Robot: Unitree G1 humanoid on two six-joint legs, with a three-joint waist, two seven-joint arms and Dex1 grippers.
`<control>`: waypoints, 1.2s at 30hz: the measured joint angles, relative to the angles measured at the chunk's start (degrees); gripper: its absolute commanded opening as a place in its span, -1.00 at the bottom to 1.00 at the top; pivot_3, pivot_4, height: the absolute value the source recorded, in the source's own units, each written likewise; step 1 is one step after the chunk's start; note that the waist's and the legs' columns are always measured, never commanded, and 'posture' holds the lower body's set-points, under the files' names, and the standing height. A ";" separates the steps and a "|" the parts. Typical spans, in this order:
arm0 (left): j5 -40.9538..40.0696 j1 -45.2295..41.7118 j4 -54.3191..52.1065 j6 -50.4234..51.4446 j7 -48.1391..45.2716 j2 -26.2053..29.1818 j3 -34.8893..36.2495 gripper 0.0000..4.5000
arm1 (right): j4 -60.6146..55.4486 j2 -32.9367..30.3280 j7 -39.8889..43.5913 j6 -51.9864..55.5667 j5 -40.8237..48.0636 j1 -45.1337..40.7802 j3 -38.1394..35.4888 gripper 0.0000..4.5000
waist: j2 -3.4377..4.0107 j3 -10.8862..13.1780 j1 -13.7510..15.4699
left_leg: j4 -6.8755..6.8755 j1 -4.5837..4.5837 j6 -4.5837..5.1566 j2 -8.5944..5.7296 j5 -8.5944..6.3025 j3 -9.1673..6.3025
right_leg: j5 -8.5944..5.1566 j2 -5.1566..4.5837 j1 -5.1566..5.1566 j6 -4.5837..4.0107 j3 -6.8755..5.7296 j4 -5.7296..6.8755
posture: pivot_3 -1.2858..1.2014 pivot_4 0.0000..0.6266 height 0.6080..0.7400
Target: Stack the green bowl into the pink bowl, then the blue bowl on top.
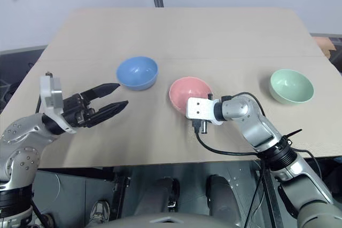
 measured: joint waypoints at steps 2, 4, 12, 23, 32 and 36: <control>0.04 -0.03 0.16 0.00 0.00 -0.01 -0.18 0.60 | -0.54 0.30 -0.36 1.97 0.11 0.12 0.02 0.23 | 0.00 0.00 -0.02 | 0.00 -0.02 -0.01 0.00 0.00 0.00 | 0.05 0.01 -0.02 0.07 0.02 0.00 | 0.03 -0.52 1.00; 0.04 -0.04 0.23 0.00 -0.04 -0.01 -0.52 0.60 | -3.73 0.84 -1.95 5.22 0.97 0.16 -2.08 0.42 | 0.00 0.00 -0.01 | 0.00 -0.14 -0.01 -0.01 0.01 0.01 | 0.09 -0.01 -0.12 0.12 0.04 0.00 | 0.03 -0.52 1.00; 0.06 -0.25 0.92 -0.10 -0.73 -0.14 -1.06 0.60 | -21.31 -4.14 -3.36 21.10 11.75 3.41 -17.86 0.42 | 0.00 0.00 0.60 | -0.02 -0.20 -0.01 -0.04 -0.01 -0.04 | 0.05 -0.14 -0.10 0.08 -0.06 -0.10 | 0.03 -0.52 1.00; -1.09 -1.03 0.96 -0.43 -3.79 -0.95 -1.74 0.60 | -5.51 -13.36 -21.69 23.92 4.22 12.38 -33.80 0.42 | -0.02 0.00 1.09 | -0.02 -0.15 0.00 0.00 -0.01 0.22 | -0.04 -0.02 -0.12 -0.07 0.15 -0.07 | 0.03 -0.52 1.00; -9.04 0.38 -0.88 0.84 -16.94 2.33 -1.22 0.60 | 8.53 -10.42 -24.52 21.07 6.58 10.56 -34.41 0.01 | -0.01 0.00 0.32 | -0.01 -0.11 0.03 0.07 -0.01 0.28 | -0.07 0.12 -0.13 -0.04 0.22 -0.04 | 0.03 -0.52 1.00; -9.26 0.34 -1.04 1.23 -17.85 3.31 -1.21 0.60 | 10.02 -10.36 -24.49 20.48 7.71 9.25 -34.41 -0.66 | -0.01 0.00 0.08 | -0.02 -0.12 0.03 0.07 -0.01 0.27 | 0.01 0.13 -0.13 0.08 0.22 -0.04 | 0.03 -0.52 1.00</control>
